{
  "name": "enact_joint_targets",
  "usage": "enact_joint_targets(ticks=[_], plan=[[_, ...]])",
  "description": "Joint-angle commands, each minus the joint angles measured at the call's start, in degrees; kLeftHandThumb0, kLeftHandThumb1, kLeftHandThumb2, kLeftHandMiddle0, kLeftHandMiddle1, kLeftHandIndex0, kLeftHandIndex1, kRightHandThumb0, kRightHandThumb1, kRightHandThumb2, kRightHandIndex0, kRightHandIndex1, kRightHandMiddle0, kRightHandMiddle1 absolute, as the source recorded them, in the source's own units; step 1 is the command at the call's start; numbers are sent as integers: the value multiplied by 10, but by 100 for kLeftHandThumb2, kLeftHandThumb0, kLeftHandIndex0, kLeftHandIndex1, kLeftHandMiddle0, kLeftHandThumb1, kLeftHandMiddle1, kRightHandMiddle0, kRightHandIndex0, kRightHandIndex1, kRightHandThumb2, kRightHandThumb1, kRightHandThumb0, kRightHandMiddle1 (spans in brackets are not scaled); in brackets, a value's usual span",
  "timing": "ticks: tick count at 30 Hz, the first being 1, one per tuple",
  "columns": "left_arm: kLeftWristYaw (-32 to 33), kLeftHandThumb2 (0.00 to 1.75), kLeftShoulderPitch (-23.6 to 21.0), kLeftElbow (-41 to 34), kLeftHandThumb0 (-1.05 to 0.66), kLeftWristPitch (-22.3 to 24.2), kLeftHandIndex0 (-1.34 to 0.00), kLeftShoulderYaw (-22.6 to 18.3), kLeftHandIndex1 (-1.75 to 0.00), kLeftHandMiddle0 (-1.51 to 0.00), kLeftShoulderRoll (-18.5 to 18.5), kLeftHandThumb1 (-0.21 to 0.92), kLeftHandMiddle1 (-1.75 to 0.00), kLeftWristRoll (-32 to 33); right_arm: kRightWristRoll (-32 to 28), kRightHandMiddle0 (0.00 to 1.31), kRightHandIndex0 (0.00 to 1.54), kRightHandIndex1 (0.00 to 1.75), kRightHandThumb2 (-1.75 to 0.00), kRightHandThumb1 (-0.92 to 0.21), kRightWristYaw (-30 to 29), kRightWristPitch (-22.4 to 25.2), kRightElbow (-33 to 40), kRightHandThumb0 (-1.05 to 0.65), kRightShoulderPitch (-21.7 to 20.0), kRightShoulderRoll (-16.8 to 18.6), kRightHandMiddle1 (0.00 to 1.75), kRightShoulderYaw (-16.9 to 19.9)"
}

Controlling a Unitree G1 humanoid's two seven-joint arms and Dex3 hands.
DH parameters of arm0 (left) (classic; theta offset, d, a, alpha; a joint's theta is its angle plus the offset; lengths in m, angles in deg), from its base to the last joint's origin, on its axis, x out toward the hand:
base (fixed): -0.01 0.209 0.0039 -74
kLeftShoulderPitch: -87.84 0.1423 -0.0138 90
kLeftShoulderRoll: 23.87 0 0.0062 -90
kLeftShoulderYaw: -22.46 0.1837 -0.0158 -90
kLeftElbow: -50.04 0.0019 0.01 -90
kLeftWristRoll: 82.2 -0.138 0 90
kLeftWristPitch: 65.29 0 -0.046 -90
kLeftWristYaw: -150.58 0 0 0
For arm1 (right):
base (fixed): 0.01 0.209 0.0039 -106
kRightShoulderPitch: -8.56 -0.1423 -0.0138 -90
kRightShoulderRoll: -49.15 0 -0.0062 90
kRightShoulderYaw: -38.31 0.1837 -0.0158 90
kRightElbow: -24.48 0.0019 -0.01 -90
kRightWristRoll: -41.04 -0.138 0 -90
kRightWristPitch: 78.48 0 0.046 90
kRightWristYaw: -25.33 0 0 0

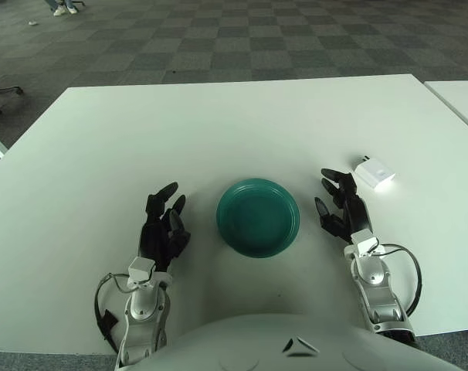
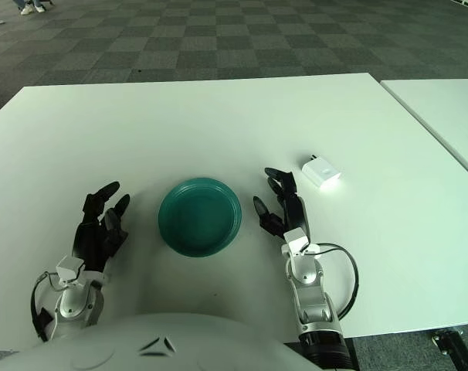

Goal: Put the charger into the plate.

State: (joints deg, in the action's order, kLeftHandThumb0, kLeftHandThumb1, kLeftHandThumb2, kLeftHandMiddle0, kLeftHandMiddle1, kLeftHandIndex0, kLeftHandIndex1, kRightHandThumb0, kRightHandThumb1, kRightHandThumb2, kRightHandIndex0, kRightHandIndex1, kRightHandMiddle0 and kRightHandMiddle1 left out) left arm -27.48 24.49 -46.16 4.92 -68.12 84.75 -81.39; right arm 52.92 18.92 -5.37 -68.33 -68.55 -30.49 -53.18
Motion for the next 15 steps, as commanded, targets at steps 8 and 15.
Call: enact_joint_targets(ticks=[8, 15], plan=[[-11, 93, -10, 21, -80, 8, -15, -6, -100, -50, -3, 92, -19, 17, 85, 0, 48, 13, -47, -92, -23, 5, 127, -69, -27, -54, 96, 31], [-15, 93, -16, 27, -81, 4, -21, -10, -104, -51, -2, 92, -23, 22, 293, 0, 44, 11, -52, -92, -206, -30, 89, -67, -93, -114, 97, 61]])
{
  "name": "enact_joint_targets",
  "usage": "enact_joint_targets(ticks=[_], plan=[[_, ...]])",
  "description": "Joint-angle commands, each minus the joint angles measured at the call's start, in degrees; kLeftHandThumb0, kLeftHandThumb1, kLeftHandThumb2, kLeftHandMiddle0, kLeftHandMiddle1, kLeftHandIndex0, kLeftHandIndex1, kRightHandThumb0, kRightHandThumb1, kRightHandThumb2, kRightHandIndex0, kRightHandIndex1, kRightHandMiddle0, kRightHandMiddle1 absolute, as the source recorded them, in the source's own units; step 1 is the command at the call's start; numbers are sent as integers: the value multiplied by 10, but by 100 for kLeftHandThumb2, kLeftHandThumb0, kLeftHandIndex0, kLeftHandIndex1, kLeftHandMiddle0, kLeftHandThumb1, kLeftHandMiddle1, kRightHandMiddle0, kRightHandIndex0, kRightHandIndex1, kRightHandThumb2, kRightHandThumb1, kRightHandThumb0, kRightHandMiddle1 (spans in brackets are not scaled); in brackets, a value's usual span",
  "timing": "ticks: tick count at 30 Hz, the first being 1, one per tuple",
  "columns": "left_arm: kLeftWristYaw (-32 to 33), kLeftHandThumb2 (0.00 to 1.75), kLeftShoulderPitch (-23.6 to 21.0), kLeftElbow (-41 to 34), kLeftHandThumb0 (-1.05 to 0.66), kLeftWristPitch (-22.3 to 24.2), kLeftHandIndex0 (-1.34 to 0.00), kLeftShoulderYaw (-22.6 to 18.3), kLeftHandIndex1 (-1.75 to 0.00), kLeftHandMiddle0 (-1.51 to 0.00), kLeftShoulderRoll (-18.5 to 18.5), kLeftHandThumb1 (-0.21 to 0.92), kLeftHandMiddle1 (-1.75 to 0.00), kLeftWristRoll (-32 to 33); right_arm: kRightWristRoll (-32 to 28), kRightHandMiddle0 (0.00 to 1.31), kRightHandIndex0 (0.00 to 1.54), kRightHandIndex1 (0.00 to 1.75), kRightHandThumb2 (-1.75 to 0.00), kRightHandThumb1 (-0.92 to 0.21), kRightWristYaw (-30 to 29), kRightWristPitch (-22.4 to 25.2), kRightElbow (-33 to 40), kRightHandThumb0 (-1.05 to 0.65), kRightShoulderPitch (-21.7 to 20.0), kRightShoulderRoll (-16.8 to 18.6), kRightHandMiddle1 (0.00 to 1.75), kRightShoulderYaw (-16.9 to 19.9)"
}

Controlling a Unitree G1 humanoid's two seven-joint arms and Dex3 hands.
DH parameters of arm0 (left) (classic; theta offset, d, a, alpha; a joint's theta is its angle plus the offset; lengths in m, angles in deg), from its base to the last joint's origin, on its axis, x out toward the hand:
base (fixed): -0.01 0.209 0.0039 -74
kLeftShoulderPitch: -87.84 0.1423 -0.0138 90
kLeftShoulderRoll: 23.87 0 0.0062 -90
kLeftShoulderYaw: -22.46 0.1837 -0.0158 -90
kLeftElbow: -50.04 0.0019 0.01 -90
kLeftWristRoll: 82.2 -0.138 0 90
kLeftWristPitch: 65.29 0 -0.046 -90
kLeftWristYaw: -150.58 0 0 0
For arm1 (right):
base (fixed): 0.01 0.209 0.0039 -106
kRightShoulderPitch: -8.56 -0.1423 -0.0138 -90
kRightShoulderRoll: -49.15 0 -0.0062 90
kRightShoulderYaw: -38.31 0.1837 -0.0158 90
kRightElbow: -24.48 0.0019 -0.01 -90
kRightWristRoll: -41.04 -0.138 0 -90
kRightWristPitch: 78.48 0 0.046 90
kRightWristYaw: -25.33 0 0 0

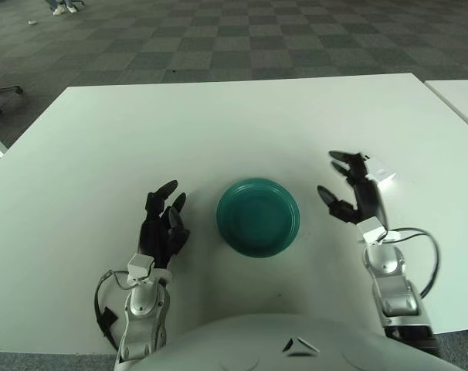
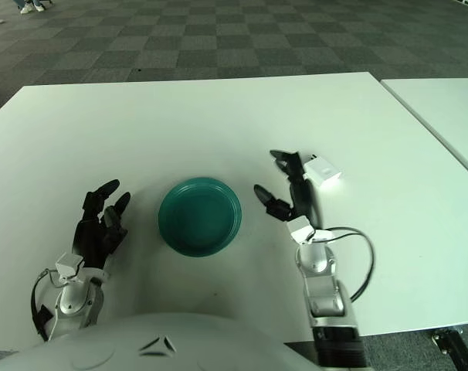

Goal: Put the charger into the plate.

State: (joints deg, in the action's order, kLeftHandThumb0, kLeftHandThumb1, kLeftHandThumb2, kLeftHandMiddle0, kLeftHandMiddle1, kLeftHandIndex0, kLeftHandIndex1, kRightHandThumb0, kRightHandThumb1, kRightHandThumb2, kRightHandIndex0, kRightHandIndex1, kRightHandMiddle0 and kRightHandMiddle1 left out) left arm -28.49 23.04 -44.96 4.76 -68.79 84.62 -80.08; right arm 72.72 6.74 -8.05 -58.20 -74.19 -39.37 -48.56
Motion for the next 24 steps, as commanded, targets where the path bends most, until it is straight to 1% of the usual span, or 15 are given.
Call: enact_joint_targets(ticks=[1, 3, 5, 6, 10, 13, 17, 24], plan=[[-5, 93, -2, 15, -81, 6, -22, -4, -104, -51, -1, 92, -23, 10, 112, 0, 43, 10, -53, -92, -100, 2, -14, -68, -41, -28, 97, 15], [-3, 93, -3, 15, -81, 7, -22, -5, -105, -51, -1, 92, -23, 7, 175, 0, 43, 10, -55, -92, -135, 48, -8, -70, -45, -27, 96, 10], [-1, 93, -3, 15, -81, 8, -23, -6, -105, -51, 0, 92, -24, 5, 219, 0, 42, 9, -59, -92, -157, 85, -6, -74, -46, -26, 94, 6], [-1, 93, -3, 15, -81, 7, -23, -6, -105, -49, 0, 92, -27, 5, 228, 0, 42, 9, -61, -92, -162, 94, -7, -76, -46, -25, 93, 4], [-5, 92, -4, 17, -82, 4, -22, -7, -106, -43, -2, 92, -38, 6, 265, 0, 42, 8, -66, -92, -177, 145, -48, -82, -56, -35, 89, -4], [-7, 92, -4, 17, -82, 2, -20, -9, -106, -41, -5, 92, -41, 8, 283, 0, 40, 7, -69, -92, -170, 178, -59, -85, -63, -39, 85, -14], [-13, 92, -4, 18, -82, 0, -20, -10, -106, -39, -7, 92, -43, 11, 291, 0, 36, 5, -73, -92, -158, 214, -116, -89, -97, -56, 80, -28], [-28, 91, -5, 18, -80, 4, -21, -16, -106, -37, -15, 92, -44, 28, 299, 0, 30, 1, -74, -92, -121, 287, -144, -97, -132, -62, 73, -55]])
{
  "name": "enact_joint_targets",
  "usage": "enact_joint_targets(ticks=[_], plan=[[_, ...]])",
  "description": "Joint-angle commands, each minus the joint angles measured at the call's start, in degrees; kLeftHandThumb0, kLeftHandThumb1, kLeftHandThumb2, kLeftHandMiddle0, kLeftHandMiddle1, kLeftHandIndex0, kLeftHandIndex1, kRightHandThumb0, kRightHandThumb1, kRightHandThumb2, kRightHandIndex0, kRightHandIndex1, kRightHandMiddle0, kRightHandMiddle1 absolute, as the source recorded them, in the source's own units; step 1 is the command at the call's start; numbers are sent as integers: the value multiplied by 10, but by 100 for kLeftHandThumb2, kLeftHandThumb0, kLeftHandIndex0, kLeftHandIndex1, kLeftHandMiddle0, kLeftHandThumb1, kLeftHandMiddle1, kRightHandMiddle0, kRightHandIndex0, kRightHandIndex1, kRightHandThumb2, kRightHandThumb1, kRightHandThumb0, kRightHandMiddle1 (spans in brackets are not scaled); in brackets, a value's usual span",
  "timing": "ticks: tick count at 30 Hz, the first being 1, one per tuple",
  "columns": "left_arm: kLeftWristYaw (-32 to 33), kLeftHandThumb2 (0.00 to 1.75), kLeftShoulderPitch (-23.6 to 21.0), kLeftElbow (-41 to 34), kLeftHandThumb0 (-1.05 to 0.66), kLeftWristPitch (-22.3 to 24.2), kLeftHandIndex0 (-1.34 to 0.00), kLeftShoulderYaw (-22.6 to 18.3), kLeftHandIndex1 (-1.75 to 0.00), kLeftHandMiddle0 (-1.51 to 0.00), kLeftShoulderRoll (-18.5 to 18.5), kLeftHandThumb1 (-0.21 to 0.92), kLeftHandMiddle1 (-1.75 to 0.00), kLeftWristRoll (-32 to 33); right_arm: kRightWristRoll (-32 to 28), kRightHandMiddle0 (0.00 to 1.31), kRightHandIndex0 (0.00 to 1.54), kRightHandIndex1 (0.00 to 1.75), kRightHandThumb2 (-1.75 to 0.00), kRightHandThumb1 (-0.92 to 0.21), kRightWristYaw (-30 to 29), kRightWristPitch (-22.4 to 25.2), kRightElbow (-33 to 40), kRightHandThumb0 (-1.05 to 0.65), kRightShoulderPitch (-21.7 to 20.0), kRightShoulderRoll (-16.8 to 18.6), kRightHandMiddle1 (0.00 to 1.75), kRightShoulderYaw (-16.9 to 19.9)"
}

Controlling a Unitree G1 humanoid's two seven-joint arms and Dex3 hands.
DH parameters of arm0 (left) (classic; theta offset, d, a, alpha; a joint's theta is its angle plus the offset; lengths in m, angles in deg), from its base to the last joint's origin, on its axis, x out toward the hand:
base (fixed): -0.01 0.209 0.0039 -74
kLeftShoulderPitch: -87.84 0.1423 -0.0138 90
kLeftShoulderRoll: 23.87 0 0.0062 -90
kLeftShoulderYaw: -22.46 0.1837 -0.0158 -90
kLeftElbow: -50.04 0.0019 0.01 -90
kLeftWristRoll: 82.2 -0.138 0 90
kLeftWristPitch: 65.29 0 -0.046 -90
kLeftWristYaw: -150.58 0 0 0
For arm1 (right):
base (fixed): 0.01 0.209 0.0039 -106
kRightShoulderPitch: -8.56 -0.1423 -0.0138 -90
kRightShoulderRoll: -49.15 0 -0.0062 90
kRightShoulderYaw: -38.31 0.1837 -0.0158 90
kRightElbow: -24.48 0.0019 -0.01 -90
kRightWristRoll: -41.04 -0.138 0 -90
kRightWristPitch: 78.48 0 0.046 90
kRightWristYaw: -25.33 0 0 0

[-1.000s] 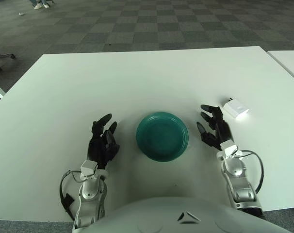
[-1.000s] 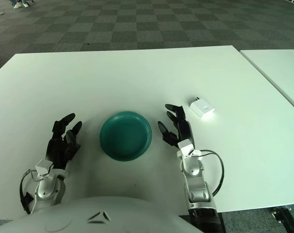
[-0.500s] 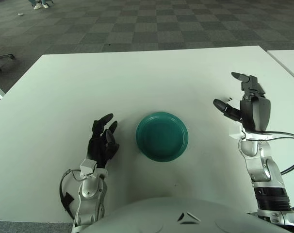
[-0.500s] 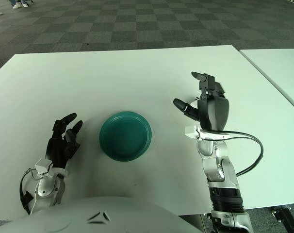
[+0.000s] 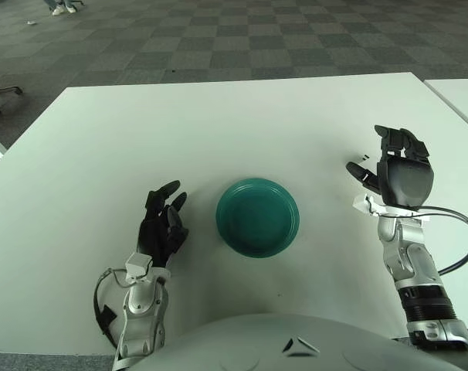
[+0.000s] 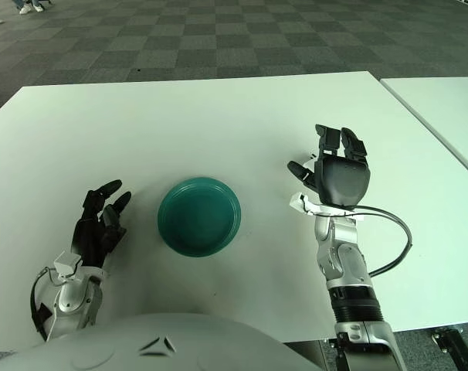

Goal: Put the charger into the plate.

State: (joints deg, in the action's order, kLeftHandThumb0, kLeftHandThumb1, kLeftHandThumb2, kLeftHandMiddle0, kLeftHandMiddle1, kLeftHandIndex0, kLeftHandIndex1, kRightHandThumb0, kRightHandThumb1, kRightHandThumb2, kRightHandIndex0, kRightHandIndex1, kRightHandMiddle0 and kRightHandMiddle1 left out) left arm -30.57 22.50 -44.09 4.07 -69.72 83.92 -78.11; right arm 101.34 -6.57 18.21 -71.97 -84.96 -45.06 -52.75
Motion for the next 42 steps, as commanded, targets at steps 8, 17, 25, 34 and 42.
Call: enact_joint_targets(ticks=[8, 17, 25, 34, 42], plan=[[-17, 90, -2, 10, -80, 14, -22, -13, -106, -36, -12, 92, -45, 17, 2, 0, 26, 0, -75, -92, 63, 81, -28, -100, -58, -9, 66, -45], [-5, 90, -5, 9, -80, 16, -22, -18, -105, -34, -11, 92, -51, -1, -15, 0, 24, 0, -73, -92, 92, 110, -72, -101, -83, -7, 62, -72], [0, 90, -6, 4, -80, 28, -22, -22, -105, -32, -11, 92, -52, -11, -17, 0, 24, 0, -70, -92, 117, 153, -101, -105, -105, -1, 59, -92], [-3, 89, -7, 5, -79, 27, -22, -22, -106, -31, -13, 92, -53, -13, -28, 0, 26, 1, -67, -92, 147, 169, -132, -105, -125, -5, 56, -115], [-2, 89, -9, 8, -80, 24, -22, -23, -106, -31, -12, 92, -54, -14, -30, 0, 29, 2, -65, -92, 164, 188, -147, -105, -122, -10, 57, -134]])
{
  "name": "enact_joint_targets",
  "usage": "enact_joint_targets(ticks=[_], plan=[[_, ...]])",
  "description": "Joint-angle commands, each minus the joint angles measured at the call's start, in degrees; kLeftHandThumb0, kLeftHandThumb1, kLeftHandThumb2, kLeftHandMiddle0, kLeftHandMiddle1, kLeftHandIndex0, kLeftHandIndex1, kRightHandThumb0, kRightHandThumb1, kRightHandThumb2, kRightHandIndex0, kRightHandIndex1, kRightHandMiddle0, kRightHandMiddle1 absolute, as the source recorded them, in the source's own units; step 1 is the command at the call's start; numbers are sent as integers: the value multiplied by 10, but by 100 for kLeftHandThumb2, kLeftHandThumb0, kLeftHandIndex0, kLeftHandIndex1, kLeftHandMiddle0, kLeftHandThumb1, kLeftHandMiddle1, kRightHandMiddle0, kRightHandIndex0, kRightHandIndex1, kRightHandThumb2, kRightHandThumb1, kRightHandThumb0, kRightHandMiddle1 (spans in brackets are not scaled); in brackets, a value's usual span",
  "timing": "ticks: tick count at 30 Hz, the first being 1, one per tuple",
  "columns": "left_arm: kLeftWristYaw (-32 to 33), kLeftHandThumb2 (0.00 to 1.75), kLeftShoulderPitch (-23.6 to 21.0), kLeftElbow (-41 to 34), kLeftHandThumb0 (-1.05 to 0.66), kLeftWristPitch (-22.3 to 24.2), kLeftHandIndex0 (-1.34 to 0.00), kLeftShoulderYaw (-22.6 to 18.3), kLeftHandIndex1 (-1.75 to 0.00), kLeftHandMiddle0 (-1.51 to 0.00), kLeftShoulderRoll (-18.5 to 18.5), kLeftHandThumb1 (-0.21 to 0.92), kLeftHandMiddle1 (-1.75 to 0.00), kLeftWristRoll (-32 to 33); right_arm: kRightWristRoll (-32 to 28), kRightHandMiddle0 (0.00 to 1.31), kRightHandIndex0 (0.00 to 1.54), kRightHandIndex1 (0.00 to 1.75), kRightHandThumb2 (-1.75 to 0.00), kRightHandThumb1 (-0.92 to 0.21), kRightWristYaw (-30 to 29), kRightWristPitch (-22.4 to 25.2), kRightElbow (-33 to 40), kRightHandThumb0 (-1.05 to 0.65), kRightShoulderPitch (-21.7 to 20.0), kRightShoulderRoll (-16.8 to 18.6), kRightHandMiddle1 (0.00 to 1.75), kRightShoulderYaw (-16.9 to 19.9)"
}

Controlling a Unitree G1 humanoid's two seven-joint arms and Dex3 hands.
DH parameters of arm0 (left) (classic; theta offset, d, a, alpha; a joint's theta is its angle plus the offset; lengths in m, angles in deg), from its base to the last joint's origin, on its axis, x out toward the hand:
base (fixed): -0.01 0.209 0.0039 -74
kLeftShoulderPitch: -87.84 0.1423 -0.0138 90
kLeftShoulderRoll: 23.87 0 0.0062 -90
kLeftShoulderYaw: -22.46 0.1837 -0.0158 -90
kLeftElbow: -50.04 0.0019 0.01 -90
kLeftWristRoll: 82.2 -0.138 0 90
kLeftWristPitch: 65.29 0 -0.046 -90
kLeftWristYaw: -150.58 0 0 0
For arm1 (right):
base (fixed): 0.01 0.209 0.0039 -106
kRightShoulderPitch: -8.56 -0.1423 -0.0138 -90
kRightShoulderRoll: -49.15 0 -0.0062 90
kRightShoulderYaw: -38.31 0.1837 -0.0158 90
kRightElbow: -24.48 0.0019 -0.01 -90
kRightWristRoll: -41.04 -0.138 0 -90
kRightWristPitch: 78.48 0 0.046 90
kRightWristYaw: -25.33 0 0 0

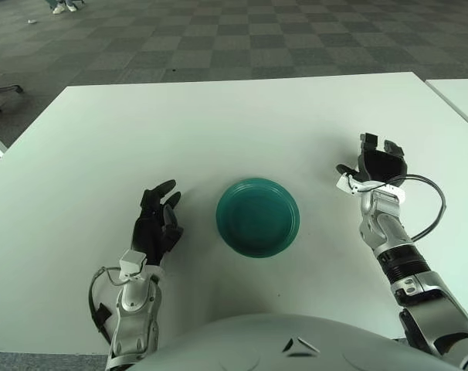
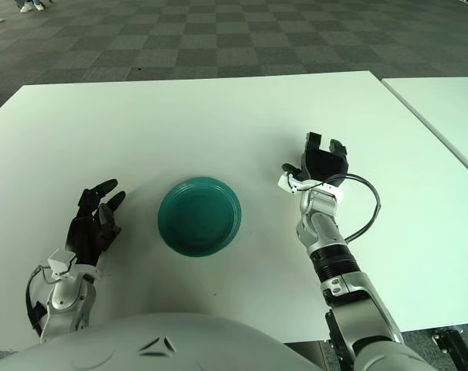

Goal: Put the charger into the plate.

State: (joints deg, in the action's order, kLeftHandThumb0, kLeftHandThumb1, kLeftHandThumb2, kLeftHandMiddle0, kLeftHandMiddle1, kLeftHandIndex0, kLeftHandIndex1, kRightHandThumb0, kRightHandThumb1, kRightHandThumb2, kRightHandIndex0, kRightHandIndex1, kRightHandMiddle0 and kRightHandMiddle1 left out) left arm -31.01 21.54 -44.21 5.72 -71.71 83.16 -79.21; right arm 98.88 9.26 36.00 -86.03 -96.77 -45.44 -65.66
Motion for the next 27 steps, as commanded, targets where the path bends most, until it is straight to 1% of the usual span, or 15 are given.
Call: enact_joint_targets(ticks=[1, 5, 10, 14, 19, 27], plan=[[2, 89, 1, 9, -80, 8, -22, -3, -106, -31, -4, 92, -54, -3, -6, 0, 29, 2, -65, -92, 7, 13, -7, -105, -3, -6, 57, -6], [3, 89, -2, 9, -79, 12, -21, -5, -106, -30, -4, 92, -54, -1, -8, 0, 30, 3, -62, -92, 10, 40, -7, -105, 3, -1, 57, -5], [2, 90, -3, 12, -79, 13, -20, -6, -106, -30, -5, 92, -55, 0, -11, 0, 30, 3, -57, -92, 7, 71, -11, -105, 0, 3, 55, -5], [-1, 90, -4, 12, -78, 13, -20, -7, -105, -29, -6, 92, -55, 2, -15, 0, 30, 2, -56, -92, 11, 91, -15, -104, -4, 3, 52, -6], [0, 91, -4, 11, -78, 15, -19, -7, -105, -29, -8, 92, -55, -1, -32, 0, 30, 2, -56, -92, 16, 99, -40, -103, -14, 1, 50, 0], [-2, 92, -4, 12, -78, 17, -16, -9, -103, -29, -8, 92, -55, 4, -53, 0, 30, 2, -56, -92, -10, 103, -75, -102, -21, -1, 47, 5]])
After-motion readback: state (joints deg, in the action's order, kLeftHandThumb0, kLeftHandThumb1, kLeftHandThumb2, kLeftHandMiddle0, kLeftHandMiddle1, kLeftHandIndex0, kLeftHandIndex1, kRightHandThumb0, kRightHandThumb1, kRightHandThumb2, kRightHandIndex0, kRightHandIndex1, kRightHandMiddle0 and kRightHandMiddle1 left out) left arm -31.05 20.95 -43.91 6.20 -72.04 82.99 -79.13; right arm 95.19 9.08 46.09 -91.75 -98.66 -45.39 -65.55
